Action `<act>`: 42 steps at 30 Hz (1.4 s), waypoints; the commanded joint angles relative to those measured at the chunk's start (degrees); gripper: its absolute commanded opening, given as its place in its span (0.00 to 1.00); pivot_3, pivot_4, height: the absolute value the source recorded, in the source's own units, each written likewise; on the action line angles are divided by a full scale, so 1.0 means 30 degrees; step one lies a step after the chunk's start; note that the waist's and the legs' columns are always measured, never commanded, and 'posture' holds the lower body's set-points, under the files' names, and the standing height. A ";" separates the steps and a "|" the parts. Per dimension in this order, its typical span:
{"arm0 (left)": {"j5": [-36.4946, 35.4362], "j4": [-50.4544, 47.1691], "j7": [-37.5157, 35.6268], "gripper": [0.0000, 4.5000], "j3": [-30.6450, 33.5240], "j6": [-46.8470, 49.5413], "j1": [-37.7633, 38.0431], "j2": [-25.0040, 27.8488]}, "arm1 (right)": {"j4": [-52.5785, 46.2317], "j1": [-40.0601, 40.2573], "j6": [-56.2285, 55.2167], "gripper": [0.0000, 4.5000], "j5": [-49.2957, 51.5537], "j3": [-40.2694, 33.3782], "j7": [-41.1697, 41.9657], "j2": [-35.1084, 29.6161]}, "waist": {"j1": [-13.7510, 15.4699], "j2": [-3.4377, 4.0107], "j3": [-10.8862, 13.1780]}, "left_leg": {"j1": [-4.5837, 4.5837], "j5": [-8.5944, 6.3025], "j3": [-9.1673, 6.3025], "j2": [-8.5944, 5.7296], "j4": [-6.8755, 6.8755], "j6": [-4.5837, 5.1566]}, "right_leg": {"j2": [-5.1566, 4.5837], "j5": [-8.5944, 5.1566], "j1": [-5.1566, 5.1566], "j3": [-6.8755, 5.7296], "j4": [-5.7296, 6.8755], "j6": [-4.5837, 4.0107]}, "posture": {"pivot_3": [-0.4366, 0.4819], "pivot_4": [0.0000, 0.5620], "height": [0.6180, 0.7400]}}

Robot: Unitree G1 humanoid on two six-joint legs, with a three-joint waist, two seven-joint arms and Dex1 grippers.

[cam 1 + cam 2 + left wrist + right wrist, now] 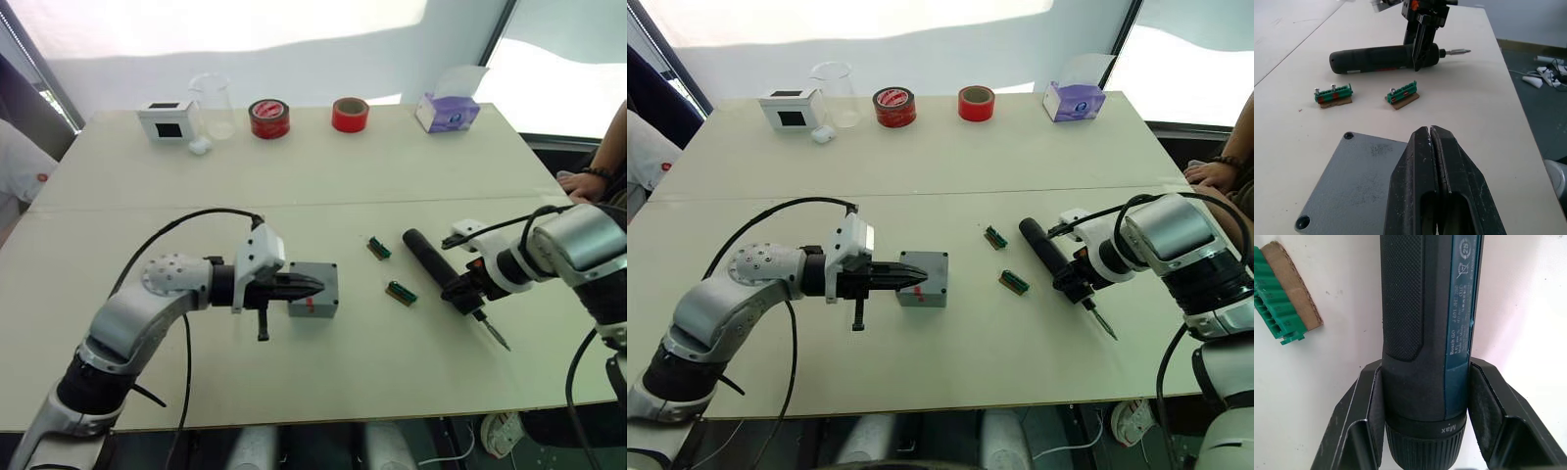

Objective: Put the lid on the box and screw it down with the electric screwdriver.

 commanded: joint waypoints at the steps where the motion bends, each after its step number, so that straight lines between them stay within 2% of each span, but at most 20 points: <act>1: 0.0043 -0.0306 0.0210 0.00 0.0267 -0.0230 -0.0207 -0.0095 | 0.1270 -0.0014 -0.0070 0.39 -0.0718 0.1020 0.0229 -0.0199 | 0.0019 -0.0012 -0.0007 | 0.0002 0.0000 -0.0003 0.0000 0.0003 0.0000 | -0.0001 0.0000 0.0005 0.0000 0.0000 0.0000 | 0.48 0.27 1.00; 7: 0.0095 0.0028 0.0260 0.00 0.0461 -0.0294 -0.0080 0.0028 | 0.2437 -0.1139 -0.0822 0.39 -0.1471 0.0351 0.0095 0.0055 | 0.0033 -0.0033 -0.0020 | 0.0002 -0.0001 -0.0011 -0.0009 0.0029 0.0001 | -0.0006 0.0008 0.0029 -0.0002 -0.0010 -0.0013 | 0.48 0.27 1.00; 13: 0.0344 0.1101 0.0022 0.00 0.0893 -0.0485 -0.0170 0.0592 | 0.2912 -0.3210 -0.2309 0.39 -0.1949 -0.2946 -0.0679 -0.0112 | 0.0017 0.0064 0.0034 | -0.0079 0.0004 -0.0005 -0.0022 0.0029 -0.0006 | -0.0013 0.0015 -0.0078 0.0001 0.0016 -0.0012 | 0.48 0.27 1.00; 15: 0.0317 0.1543 -0.0256 0.00 0.1057 -0.0494 -0.0205 0.0848 | 0.2541 -0.3645 -0.2611 0.39 -0.1306 -0.6726 -0.1926 0.1136 | -0.0071 0.0108 0.0057 | -0.0196 0.0022 -0.0001 -0.0021 0.0031 -0.0033 | -0.0012 0.0019 -0.0202 0.0002 0.0044 -0.0005 | 0.48 0.27 1.00; 16: 0.0325 0.1832 -0.0461 0.00 0.1111 -0.0536 -0.0257 0.0964 | 0.1620 -0.3329 -0.3807 0.39 -0.0941 -0.8831 -0.2700 0.1954 | -0.0135 0.0105 0.0060 | -0.0258 0.0092 0.0039 -0.0019 0.0030 -0.0149 | -0.0011 0.0018 -0.0323 0.0032 0.0122 -0.0006 | 0.48 0.27 1.00; 18: 0.0415 0.2601 -0.0879 0.00 0.1054 -0.0566 -0.0596 0.1041 | -0.1341 -0.2261 -0.7130 0.39 0.0361 -1.4063 -0.4492 0.4687 | -0.0159 0.0110 0.0063 | -0.0268 0.0125 0.0064 0.0005 0.0013 -0.0205 | 0.0009 0.0015 -0.0377 0.0041 0.0194 -0.0007 | 0.48 0.27 1.00; 19: 0.0474 0.2933 -0.1025 0.00 0.0995 -0.0583 -0.0776 0.1014 | -0.2726 -0.1738 -0.7893 0.39 0.0874 -1.5937 -0.5266 0.5954 | -0.0126 0.0108 0.0062 | -0.0266 0.0146 0.0063 0.0027 -0.0012 -0.0237 | 0.0032 0.0013 -0.0389 0.0040 0.0207 -0.0008 | 0.48 0.27 1.00; 21: 0.0704 0.3699 -0.1300 0.00 0.0866 -0.0776 -0.1196 0.0916 | -0.5521 -0.0774 -0.7864 0.39 0.2214 -1.8063 -0.6276 0.8084 | 0.0036 0.0114 0.0065 | -0.0273 0.0166 0.0039 0.0055 -0.0030 -0.0269 | 0.0075 0.0011 -0.0409 0.0034 0.0228 -0.0010 | 0.48 0.27 1.00; 24: 0.0949 0.4688 -0.1681 0.00 0.0760 -0.1050 -0.1736 0.0839 | -0.8523 0.0054 -0.7208 0.39 0.5335 -1.9908 -0.7408 1.0916 | 0.0317 0.0106 0.0060 | -0.0276 0.0170 -0.0005 0.0053 0.0008 -0.0272 | 0.0081 0.0011 -0.0364 0.0014 0.0251 -0.0013 | 0.48 0.27 1.00; 27: 0.0869 0.5173 -0.1833 0.00 0.0650 -0.0690 -0.2482 0.0583 | -1.1418 0.1467 -0.7610 0.39 0.7803 -1.9874 -0.8395 1.3310 | 0.0412 0.0100 0.0057 | -0.0264 0.0107 0.0002 0.0005 0.0043 -0.0153 | 0.0028 0.0017 -0.0321 0.0023 0.0254 -0.0012 | 0.48 0.27 1.00; 29: 0.0893 0.5205 -0.1873 0.00 0.0554 -0.0592 -0.2699 0.0508 | -1.2222 0.2089 -0.7825 0.39 0.8477 -1.9562 -0.8973 1.3832 | 0.0393 0.0107 0.0061 | -0.0263 0.0083 -0.0006 0.0000 0.0045 -0.0112 | 0.0028 0.0017 -0.0328 0.0022 0.0261 -0.0013 | 0.48 0.27 1.00; 35: 0.1769 0.5169 -0.2334 0.00 -0.0612 -0.0805 -0.3574 0.0306 | -1.4663 0.5801 -1.1168 0.39 0.6685 -1.5209 -0.9371 1.5483 | 0.0173 0.0111 0.0055 | -0.0258 0.0094 -0.0008 0.0006 0.0036 -0.0129 | 0.0056 0.0015 -0.0344 0.0024 0.0269 -0.0014 | 0.48 0.27 1.00; 42: 0.2959 0.5914 -0.2353 0.00 -0.1616 -0.1498 -0.3617 -0.0417 | -1.4343 0.7344 -1.4176 0.39 0.4936 -1.2147 -0.8893 1.5539 | -0.0102 0.0113 0.0056 | -0.0250 0.0100 -0.0003 0.0011 0.0035 -0.0134 | 0.0072 0.0012 -0.0360 0.0036 0.0270 -0.0013 | 0.48 0.27 1.00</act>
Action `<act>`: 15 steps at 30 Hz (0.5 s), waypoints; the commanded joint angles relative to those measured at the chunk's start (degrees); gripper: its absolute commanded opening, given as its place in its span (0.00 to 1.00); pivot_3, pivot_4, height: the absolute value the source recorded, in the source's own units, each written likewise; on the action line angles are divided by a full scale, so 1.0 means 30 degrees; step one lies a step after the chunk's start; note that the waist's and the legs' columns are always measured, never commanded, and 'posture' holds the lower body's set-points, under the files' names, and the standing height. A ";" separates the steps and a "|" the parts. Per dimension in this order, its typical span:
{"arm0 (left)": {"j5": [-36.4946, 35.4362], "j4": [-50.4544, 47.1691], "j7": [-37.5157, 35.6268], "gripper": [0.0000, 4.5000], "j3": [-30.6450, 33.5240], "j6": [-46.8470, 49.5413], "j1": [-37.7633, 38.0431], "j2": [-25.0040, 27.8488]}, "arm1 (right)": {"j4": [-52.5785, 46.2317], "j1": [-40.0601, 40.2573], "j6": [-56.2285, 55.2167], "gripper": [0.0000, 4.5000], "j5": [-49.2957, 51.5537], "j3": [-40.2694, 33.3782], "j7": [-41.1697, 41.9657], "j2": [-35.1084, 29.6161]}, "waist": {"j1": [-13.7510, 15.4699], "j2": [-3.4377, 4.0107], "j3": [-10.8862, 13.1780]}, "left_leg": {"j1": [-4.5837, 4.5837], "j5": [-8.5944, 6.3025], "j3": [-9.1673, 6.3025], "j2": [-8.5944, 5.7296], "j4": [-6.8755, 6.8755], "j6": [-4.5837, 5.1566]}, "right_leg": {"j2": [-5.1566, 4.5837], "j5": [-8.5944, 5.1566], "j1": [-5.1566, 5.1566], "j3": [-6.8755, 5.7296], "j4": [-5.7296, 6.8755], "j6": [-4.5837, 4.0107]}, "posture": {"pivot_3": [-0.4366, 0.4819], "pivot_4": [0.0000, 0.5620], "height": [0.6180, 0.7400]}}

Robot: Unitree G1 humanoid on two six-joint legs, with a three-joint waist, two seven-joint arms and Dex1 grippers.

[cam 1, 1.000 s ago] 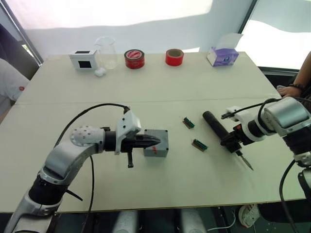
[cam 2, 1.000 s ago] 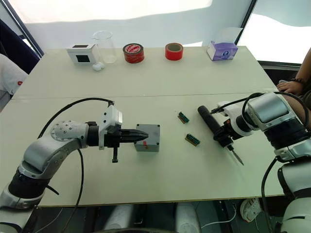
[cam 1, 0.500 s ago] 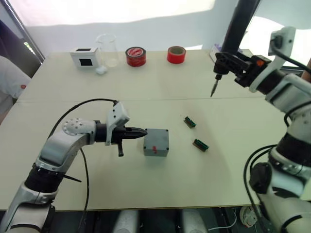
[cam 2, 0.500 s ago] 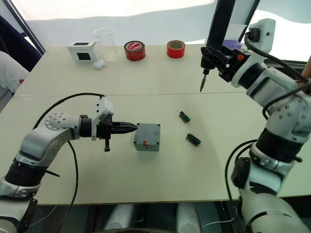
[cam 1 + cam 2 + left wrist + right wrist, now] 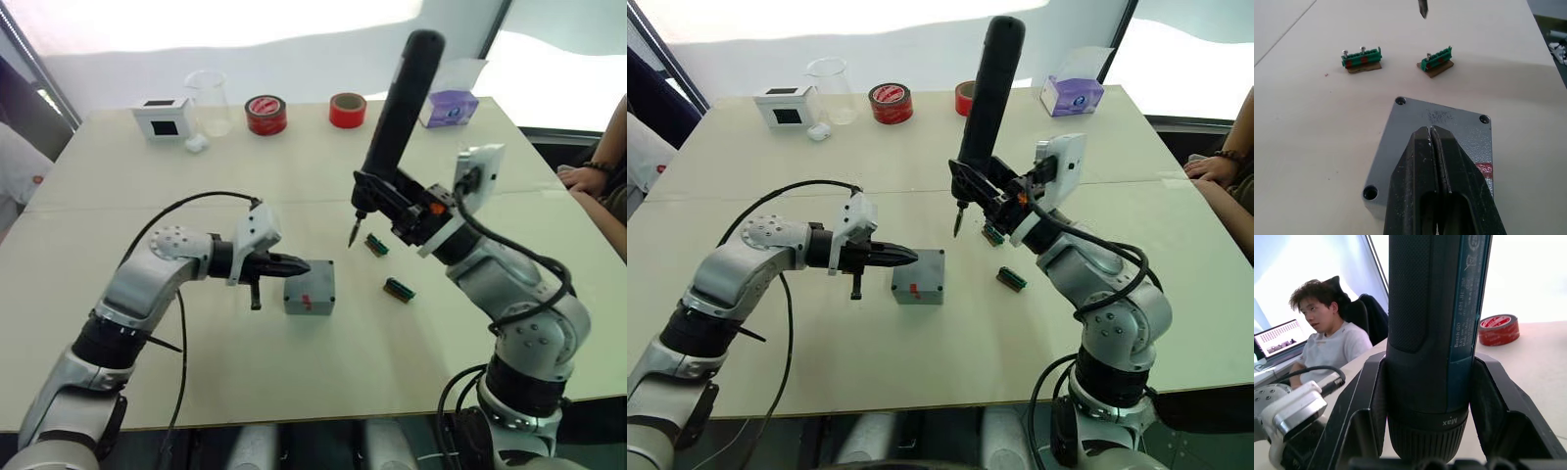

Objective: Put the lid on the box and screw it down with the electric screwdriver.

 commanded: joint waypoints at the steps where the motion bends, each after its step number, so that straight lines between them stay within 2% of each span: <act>1: 0.0340 -0.0060 0.0000 0.00 0.0000 -0.0326 -0.0210 -0.0304 | -0.0751 0.0207 -0.1852 0.39 -0.0355 0.0963 0.0365 0.0022 | 0.0004 0.0000 0.0000 | 0.0000 0.0000 -0.0001 0.0004 0.0000 0.0000 | 0.0005 0.0000 0.0000 0.0000 0.0000 0.0000 | 0.48 0.27 1.00; 3: 0.0542 -0.0023 -0.0035 0.00 -0.0075 -0.0383 -0.0115 -0.0395 | -0.0708 0.0513 -0.2347 0.39 -0.0534 0.1408 0.0381 -0.0018 | 0.0017 0.0000 0.0000 | -0.0001 0.0000 -0.0001 0.0004 0.0001 0.0000 | 0.0005 0.0000 0.0001 0.0000 -0.0001 0.0000 | 0.48 0.27 1.00; 7: 0.1555 0.0779 0.0098 0.00 -0.0731 -0.0947 0.0494 -0.0593 | -0.0130 0.1920 -0.4268 0.39 -0.2467 0.3779 0.0918 0.0174 | 0.0032 -0.0003 -0.0004 | 0.0003 0.0000 -0.0002 0.0004 0.0001 -0.0001 | 0.0005 0.0000 0.0004 0.0001 -0.0002 -0.0001 | 0.48 0.27 1.00; 15: 0.1597 0.0810 0.0005 0.00 -0.0547 -0.1100 0.0759 -0.0500 | 0.1057 0.2736 -0.6849 0.39 -0.4432 0.5055 0.1258 0.0198 | 0.0049 -0.0003 -0.0006 | 0.0015 0.0002 -0.0003 0.0003 0.0007 -0.0004 | 0.0004 -0.0001 0.0011 0.0002 -0.0002 -0.0001 | 0.48 0.27 1.00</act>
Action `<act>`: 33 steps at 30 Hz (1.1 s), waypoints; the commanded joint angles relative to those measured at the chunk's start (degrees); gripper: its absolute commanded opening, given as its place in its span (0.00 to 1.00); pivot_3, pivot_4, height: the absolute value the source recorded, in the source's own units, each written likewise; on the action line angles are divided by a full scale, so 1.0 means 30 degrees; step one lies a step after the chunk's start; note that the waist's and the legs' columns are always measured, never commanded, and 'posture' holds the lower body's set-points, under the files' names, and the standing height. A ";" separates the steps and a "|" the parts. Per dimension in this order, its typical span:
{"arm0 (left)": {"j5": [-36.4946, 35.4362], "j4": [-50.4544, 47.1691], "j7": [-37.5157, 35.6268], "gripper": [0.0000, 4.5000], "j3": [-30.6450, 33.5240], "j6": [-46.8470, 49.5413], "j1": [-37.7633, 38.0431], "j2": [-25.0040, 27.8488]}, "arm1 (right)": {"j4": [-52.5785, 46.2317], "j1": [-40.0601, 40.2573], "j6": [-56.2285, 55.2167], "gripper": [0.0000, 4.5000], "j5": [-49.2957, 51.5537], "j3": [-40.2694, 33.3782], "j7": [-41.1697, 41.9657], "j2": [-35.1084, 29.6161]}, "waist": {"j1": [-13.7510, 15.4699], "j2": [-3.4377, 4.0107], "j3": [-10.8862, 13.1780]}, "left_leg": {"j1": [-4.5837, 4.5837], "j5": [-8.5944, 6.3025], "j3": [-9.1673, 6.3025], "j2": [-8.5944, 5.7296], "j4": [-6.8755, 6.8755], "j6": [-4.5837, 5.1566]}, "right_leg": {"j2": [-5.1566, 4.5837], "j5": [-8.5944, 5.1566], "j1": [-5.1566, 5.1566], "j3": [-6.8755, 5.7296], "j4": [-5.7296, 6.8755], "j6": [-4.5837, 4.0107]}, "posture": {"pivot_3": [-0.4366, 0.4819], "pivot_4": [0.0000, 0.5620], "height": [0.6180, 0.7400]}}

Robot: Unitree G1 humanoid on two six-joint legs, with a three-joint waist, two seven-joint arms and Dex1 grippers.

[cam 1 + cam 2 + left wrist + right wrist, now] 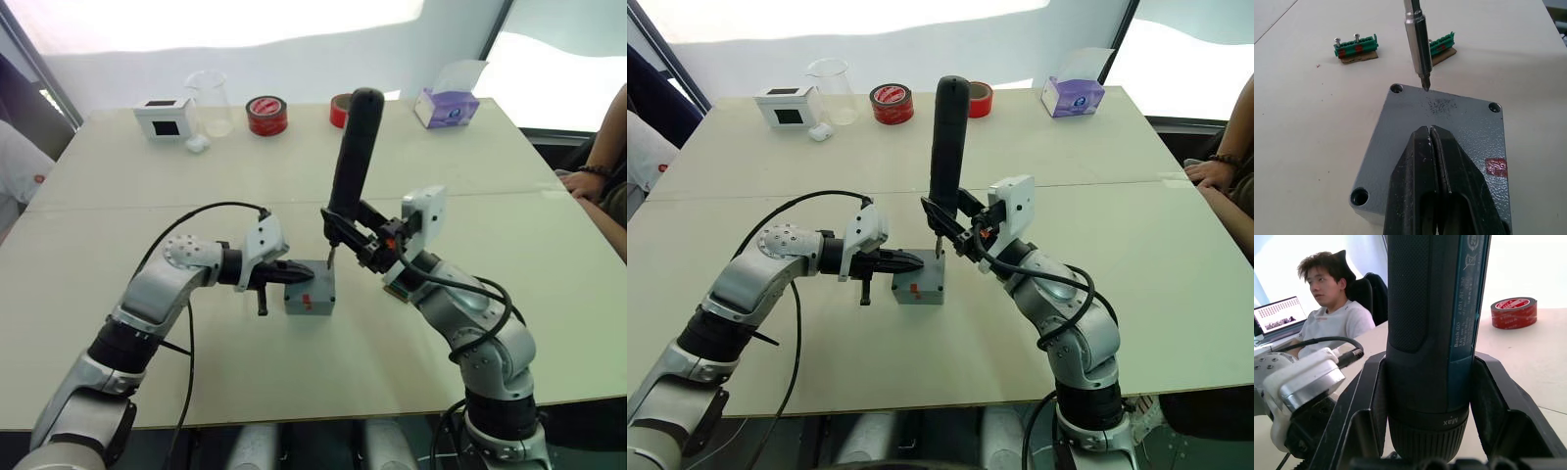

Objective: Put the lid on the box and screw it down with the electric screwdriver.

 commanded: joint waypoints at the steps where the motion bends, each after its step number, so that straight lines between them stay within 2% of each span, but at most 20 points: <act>1: 0.0438 0.0071 -0.0061 0.00 -0.0137 0.0192 0.0330 0.0195 | -0.0226 -0.0117 -0.1778 0.39 -0.0626 0.0185 0.0308 0.0159 | -0.0002 0.0000 0.0000 | 0.0002 0.0000 0.0000 0.0000 0.0000 0.0000 | 0.0000 0.0000 -0.0001 -0.0001 0.0000 0.0000 | 0.48 0.27 1.00; 17: 0.0315 -0.0574 0.0021 0.00 -0.0104 0.0825 0.0500 0.0343 | 0.1515 -0.0234 -0.3329 0.39 -0.1647 0.0826 0.0420 0.0797 | -0.0017 0.0002 -0.0005 | 0.0011 0.0006 -0.0002 0.0001 0.0000 -0.0010 | 0.0001 0.0000 0.0006 0.0000 0.0003 0.0000 | 0.48 0.27 1.00; 26: 0.0320 -0.0419 -0.0151 0.00 0.0010 0.0730 0.0589 0.0572 | 0.2064 0.0895 -0.3500 0.39 -0.2814 0.1635 0.1491 -0.0385 | -0.0015 -0.0001 -0.0022 | 0.0027 0.0007 -0.0004 0.0002 0.0000 -0.0013 | 0.0003 0.0000 0.0023 -0.0001 0.0005 0.0000 | 0.48 0.27 1.00; 29: 0.0344 -0.0512 -0.0120 0.00 -0.0025 0.0754 0.0733 0.0603 | 0.2479 0.1623 -0.3362 0.39 -0.3261 0.1768 0.1519 -0.0877 | 0.0002 -0.0004 -0.0026 | 0.0117 0.0002 -0.0005 0.0004 -0.0005 -0.0003 | 0.0004 -0.0003 0.0119 -0.0001 -0.0007 -0.0002 | 0.48 0.27 1.00; 31: 0.0475 -0.0580 -0.0087 0.00 -0.0165 0.0713 0.0893 0.0632 | 0.2794 0.1922 -0.3385 0.39 -0.3393 0.1695 0.1410 -0.0937 | 0.0017 -0.0010 -0.0042 | 0.0330 -0.0023 -0.0005 0.0008 -0.0036 0.0034 | 0.0006 -0.0018 0.0343 -0.0005 -0.0056 -0.0009 | 0.48 0.27 1.00; 33: 0.0540 -0.0731 -0.0042 0.00 -0.0252 0.0718 0.1041 0.0664 | 0.2913 0.2086 -0.3227 0.39 -0.3360 0.1611 0.1235 -0.0875 | 0.0025 -0.0033 -0.0091 | 0.0393 -0.0038 -0.0006 0.0008 -0.0038 0.0055 | 0.0005 -0.0035 0.0410 -0.0005 -0.0064 -0.0020 | 0.48 0.27 1.00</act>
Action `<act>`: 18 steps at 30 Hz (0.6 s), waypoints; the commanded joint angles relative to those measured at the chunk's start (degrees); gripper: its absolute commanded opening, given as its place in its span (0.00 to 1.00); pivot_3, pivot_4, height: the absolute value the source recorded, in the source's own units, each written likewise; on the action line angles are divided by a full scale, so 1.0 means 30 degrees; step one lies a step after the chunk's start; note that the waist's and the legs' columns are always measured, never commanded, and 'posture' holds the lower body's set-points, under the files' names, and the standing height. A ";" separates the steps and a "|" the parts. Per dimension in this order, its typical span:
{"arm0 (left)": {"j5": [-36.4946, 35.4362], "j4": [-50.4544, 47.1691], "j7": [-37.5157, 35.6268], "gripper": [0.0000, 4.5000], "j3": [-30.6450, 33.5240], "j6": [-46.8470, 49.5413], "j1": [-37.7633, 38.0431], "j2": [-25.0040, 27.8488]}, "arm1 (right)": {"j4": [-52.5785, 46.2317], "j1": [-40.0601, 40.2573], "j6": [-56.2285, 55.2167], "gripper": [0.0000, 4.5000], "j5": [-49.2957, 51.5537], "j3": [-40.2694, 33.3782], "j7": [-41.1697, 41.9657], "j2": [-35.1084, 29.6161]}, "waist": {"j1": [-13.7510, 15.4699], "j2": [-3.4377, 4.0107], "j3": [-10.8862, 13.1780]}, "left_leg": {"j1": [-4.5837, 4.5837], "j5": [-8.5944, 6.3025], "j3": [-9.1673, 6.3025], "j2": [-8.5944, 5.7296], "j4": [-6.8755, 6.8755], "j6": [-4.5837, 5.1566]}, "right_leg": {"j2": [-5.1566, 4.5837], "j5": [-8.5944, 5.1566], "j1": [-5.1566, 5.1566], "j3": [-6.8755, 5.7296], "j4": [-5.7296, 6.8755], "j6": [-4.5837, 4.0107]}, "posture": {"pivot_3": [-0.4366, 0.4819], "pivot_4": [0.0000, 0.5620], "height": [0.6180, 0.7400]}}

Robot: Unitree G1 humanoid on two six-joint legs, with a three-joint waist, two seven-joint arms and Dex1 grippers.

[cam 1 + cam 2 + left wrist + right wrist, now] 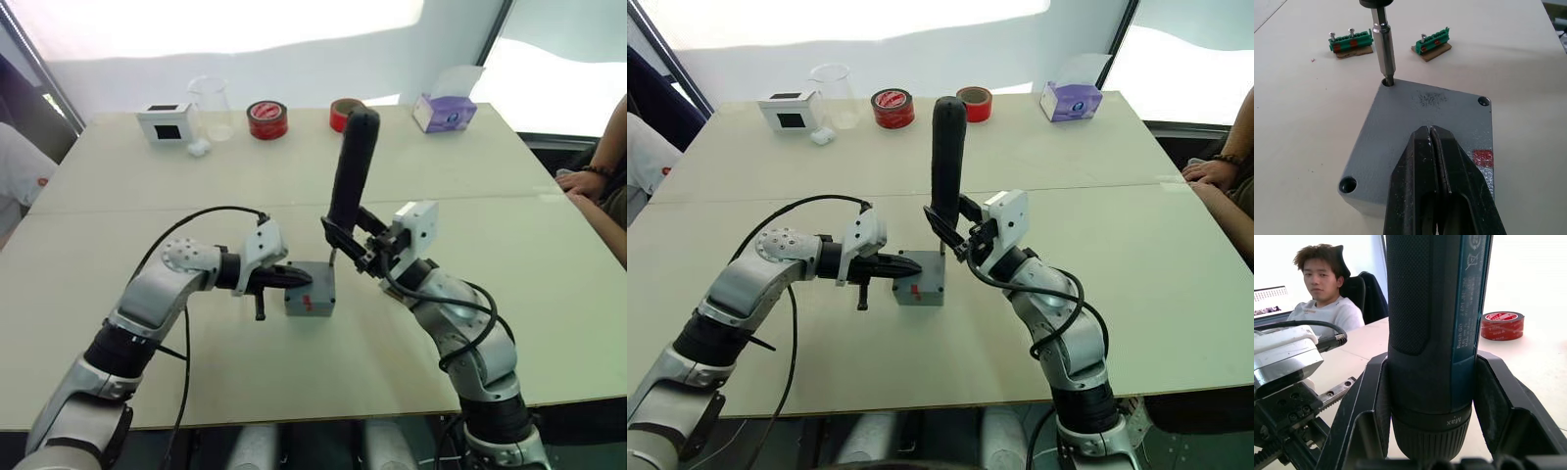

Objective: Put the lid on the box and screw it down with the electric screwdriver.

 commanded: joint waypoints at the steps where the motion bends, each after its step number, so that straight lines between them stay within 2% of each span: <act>1: 0.0534 -0.0271 0.0003 0.00 -0.0287 0.0222 0.0513 0.0355 | 0.1012 0.0899 0.0703 0.39 -0.0484 0.0166 -0.0188 -0.0316 | 0.0006 -0.0030 -0.0082 | 0.0004 0.0000 -0.0004 0.0001 0.0000 0.0000 | 0.0000 -0.0001 0.0003 0.0000 0.0002 0.0000 | 0.48 0.27 1.00; 12: 0.1010 -0.0024 -0.0070 0.00 -0.0484 -0.0096 0.0786 0.0449 | 0.2754 0.0158 0.0732 0.39 -0.1225 0.0261 -0.1280 0.0186 | 0.0018 -0.0034 -0.0238 | 0.0148 -0.0007 -0.0011 0.0003 -0.0013 0.0004 | -0.0001 -0.0012 0.0144 0.0000 -0.0009 -0.0021 | 0.48 0.27 1.00; 15: 0.1093 -0.0042 -0.0060 0.00 -0.0558 -0.0161 0.1004 0.0392 | 0.3282 0.0028 0.0047 0.39 -0.1428 0.0022 -0.1675 0.0458 | 0.0031 -0.0036 -0.0245 | 0.0282 -0.0023 -0.0013 0.0004 -0.0048 0.0022 | -0.0007 -0.0036 0.0222 -0.0003 -0.0034 -0.0037 | 0.48 0.27 1.00; 18: 0.1092 0.0005 -0.0094 0.00 -0.0588 -0.0194 0.1037 0.0367 | 0.3317 0.0107 -0.0762 0.39 -0.1714 0.0103 -0.1453 0.0309 | 0.0057 -0.0044 -0.0253 | 0.0287 -0.0028 -0.0020 -0.0002 -0.0049 0.0027 | -0.0026 -0.0038 0.0213 -0.0011 -0.0037 -0.0037 | 0.48 0.27 1.00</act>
